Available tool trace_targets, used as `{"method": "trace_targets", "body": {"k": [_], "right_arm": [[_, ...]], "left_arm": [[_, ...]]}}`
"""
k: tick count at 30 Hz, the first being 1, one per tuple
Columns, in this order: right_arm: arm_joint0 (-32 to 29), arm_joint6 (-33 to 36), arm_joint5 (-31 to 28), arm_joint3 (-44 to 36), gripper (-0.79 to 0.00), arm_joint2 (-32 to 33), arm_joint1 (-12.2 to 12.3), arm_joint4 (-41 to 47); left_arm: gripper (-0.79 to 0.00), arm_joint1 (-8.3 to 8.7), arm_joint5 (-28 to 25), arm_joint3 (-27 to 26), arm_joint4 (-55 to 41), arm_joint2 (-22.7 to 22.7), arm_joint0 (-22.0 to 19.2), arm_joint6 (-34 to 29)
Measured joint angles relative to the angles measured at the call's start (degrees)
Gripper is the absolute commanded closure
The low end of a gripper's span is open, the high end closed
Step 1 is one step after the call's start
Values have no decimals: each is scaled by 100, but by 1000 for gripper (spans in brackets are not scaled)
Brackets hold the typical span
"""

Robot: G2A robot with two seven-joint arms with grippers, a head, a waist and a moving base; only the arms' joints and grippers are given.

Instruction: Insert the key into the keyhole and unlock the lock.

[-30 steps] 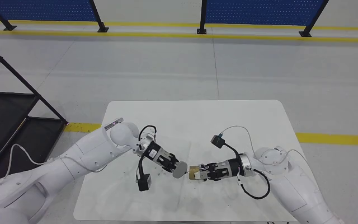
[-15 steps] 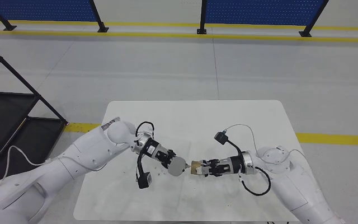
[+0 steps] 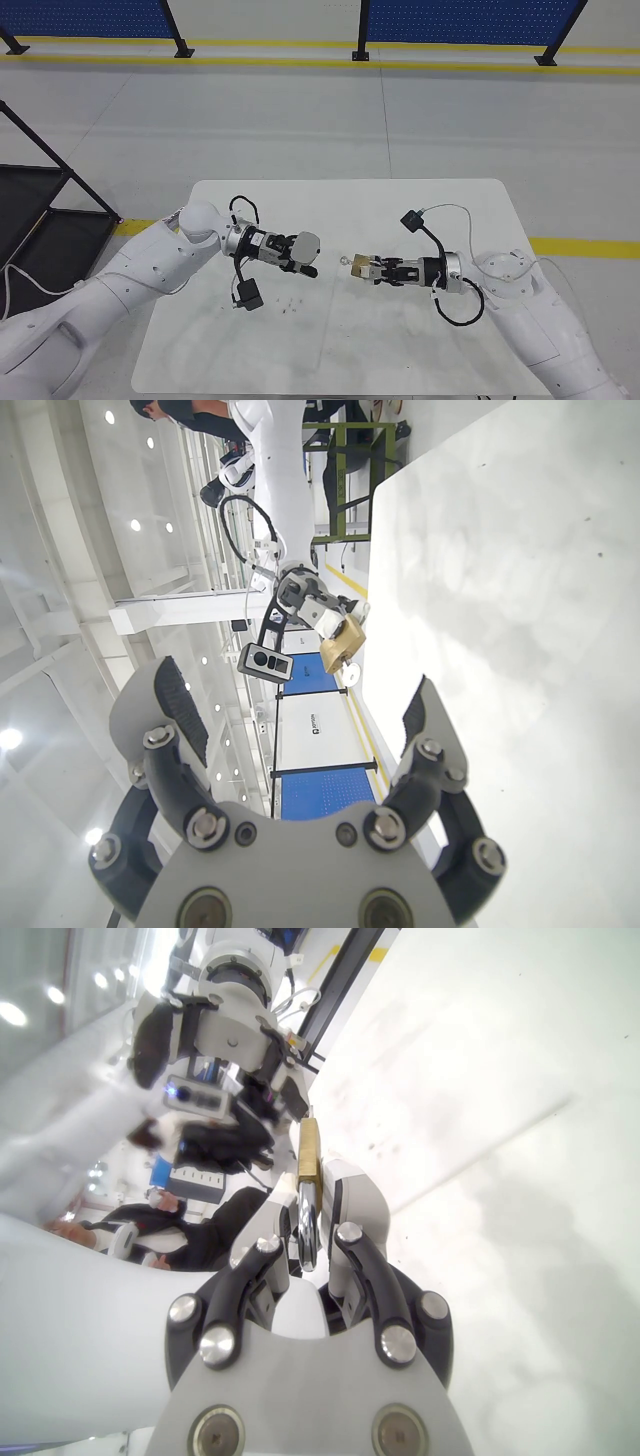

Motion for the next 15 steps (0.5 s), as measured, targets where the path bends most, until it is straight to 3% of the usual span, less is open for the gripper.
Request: {"method": "trace_targets", "body": {"k": [5, 7, 15], "right_arm": [[-1, 1, -1, -1, 0, 0, 0, 0], [-1, 1, -1, -1, 0, 0, 0, 0], [-1, 1, -1, -1, 0, 0, 0, 0]], "left_arm": [[-785, -1, -17, -17, -21, 6, 13, 11], [-785, -3, -262, -49, -212, 9, 51, 143], [-785, -41, -3393, 342, -1186, -13, -121, 524]]}}
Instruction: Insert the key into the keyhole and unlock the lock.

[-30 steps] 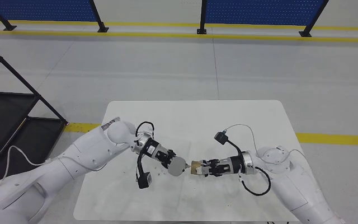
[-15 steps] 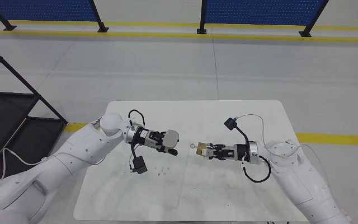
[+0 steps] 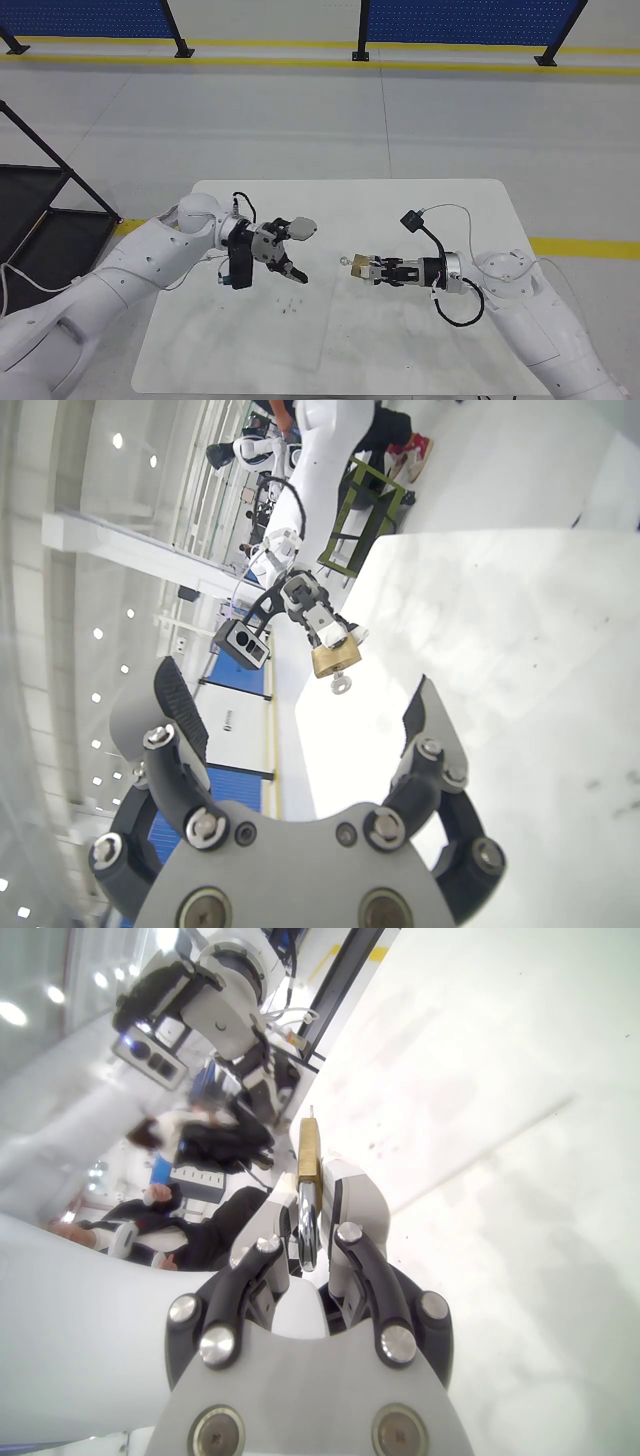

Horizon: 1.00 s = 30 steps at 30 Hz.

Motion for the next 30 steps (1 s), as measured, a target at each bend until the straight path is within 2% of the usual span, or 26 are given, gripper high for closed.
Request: {"method": "trace_targets", "body": {"k": [3, 8, 11, 13, 22, 25, 29, 30], "right_arm": [[0, 0, 0, 0, 0, 0, 0, 0], [0, 0, 0, 0, 0, 0, 0, 0], [0, 0, 0, 0, 0, 0, 0, 0], [0, 0, 0, 0, 0, 0, 0, 0], [0, 0, 0, 0, 0, 0, 0, 0], [0, 0, 0, 0, 0, 0, 0, 0], [0, 0, 0, 0, 0, 0, 0, 0], [0, 0, 0, 0, 0, 0, 0, 0]], "left_arm": [[-785, -64, -843, 117, -283, 116, -3, -162], [-785, -145, -1835, 186, -1257, 484, -89, -1197], [-785, -188, -2341, 337, -2012, 550, -82, -1704], [-785, -199, -2485, 345, -2361, 555, -101, -1849], [-785, -203, -2563, 237, -2401, 529, -16, -1927], [-785, -166, -3112, -18, -3322, 509, 71, -2476], [-785, -110, -3966, -4, -4523, 499, 116, -3372], [-785, -103, -4020, -10, -4755, 570, 128, -3496]]}}
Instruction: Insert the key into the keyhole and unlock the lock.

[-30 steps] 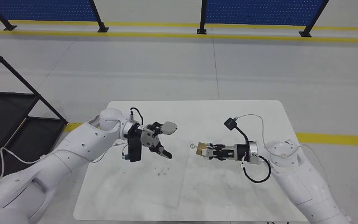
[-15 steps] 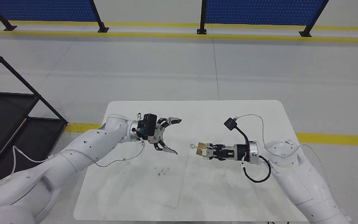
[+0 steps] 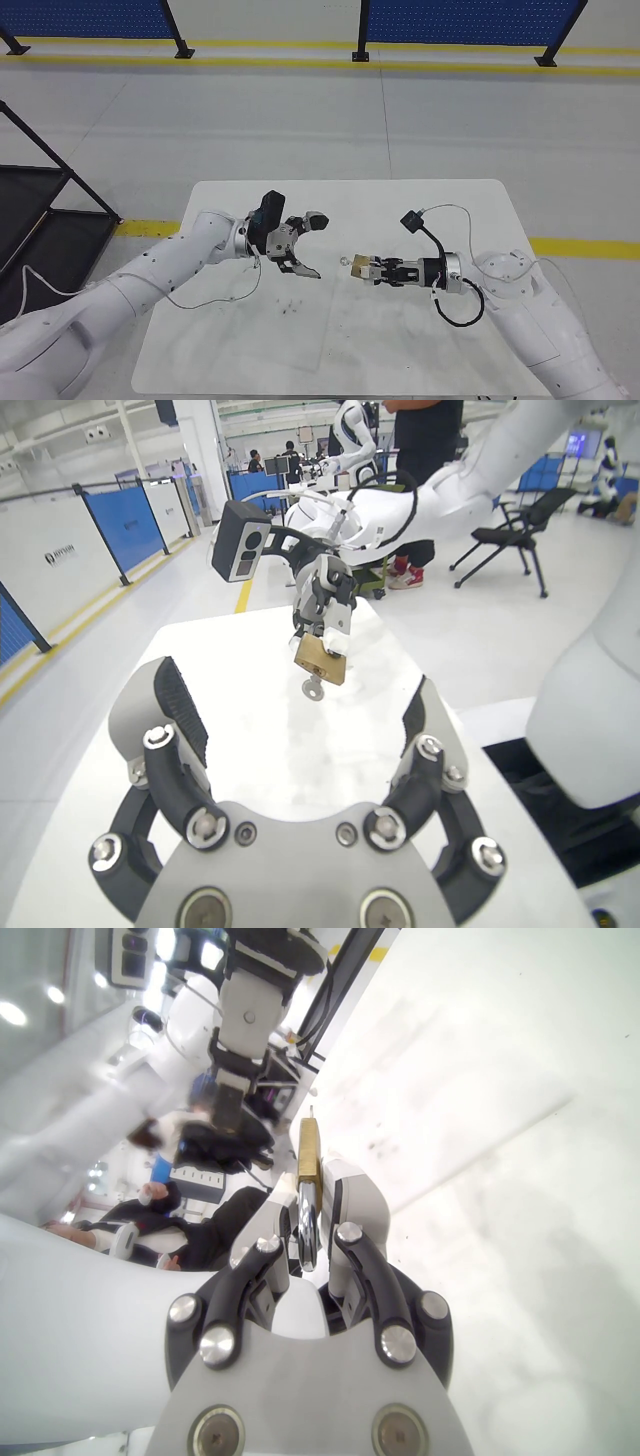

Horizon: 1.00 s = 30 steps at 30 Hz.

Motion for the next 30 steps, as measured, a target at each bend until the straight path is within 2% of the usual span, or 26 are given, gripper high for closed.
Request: {"method": "trace_targets", "body": {"k": [4, 8, 14, 18, 20, 25, 30], "right_arm": [[0, 0, 0, 0, 0, 0, 0, 0], [0, 0, 0, 0, 0, 0, 0, 0], [0, 0, 0, 0, 0, 0, 0, 0], [0, 0, 0, 0, 0, 0, 0, 0], [0, 0, 0, 0, 0, 0, 0, 0], [0, 0, 0, 0, 0, 0, 0, 0], [0, 0, 0, 0, 0, 0, 0, 0]], "left_arm": [[-785, 60, 16, -74, -1305, 579, -57, -638], [-785, 121, 16, -223, -3258, 1183, -348, -1929], [-785, 158, 15, -532, -5867, 1186, -406, -3938], [-785, 165, 15, -453, -7573, 1182, -434, -5655], [-785, 161, 15, -424, -8201, 1174, -459, -6254], [-785, 161, 15, -427, -7976, 1173, -458, -6049], [-785, 147, 82, -526, -7962, 1136, -401, -6120]]}}
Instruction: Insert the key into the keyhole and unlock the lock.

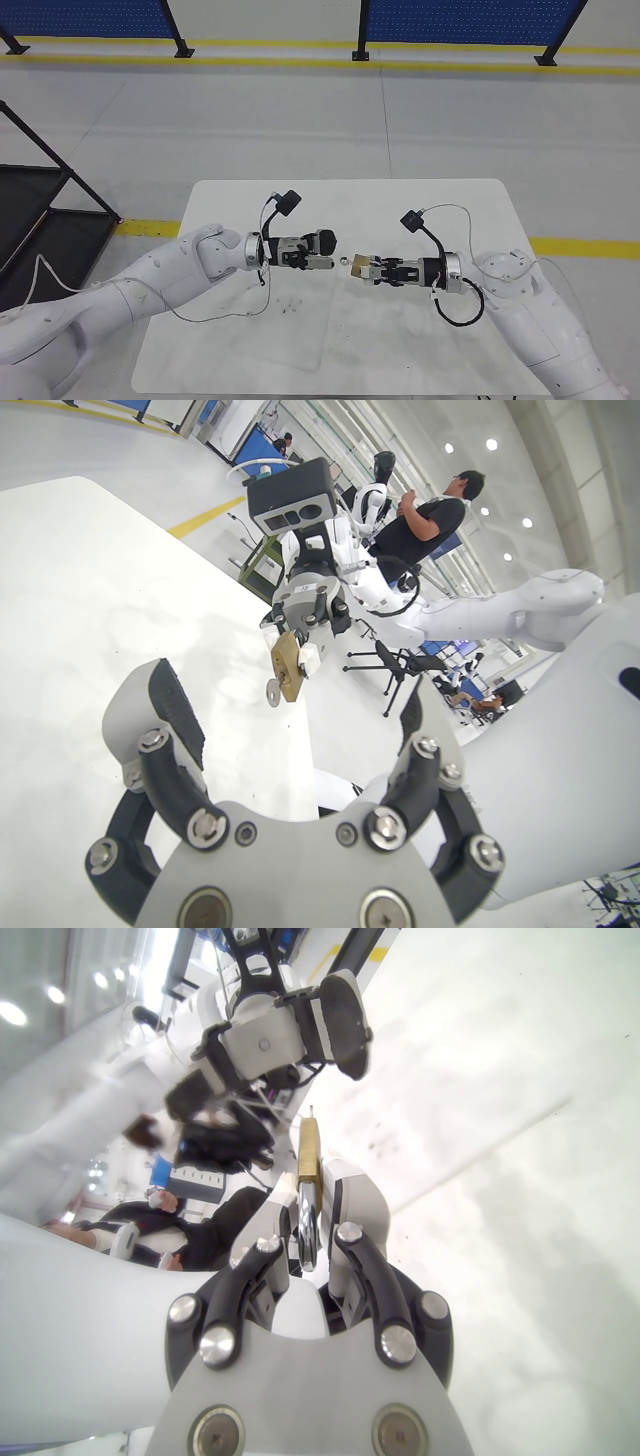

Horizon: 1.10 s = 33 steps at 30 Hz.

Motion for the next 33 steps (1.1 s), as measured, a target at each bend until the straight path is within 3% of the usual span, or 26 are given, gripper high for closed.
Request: {"method": "trace_targets", "body": {"k": [7, 14, 26, 29, 33], "right_arm": [[0, 0, 0, 0, 0, 0, 0, 0], [0, 0, 0, 0, 0, 0, 0, 0], [-126, -54, 41, -202, 0, 23, 11, 100], [-134, 88, -1, -233, 0, 48, 21, 230], [-128, 250, -21, -242, 0, 43, 26, 357]], "left_arm": [[-785, -36, 202, 21, -117, -165, 68, -640], [-785, -149, -60, 165, -661, -278, 172, -1210], [-785, -288, -67, 310, -1000, -751, 431, -1849], [-699, -306, -67, 327, -1027, -891, 524, -1975], [-493, -329, -67, 335, -1104, -1063, 645, -2164]]}}
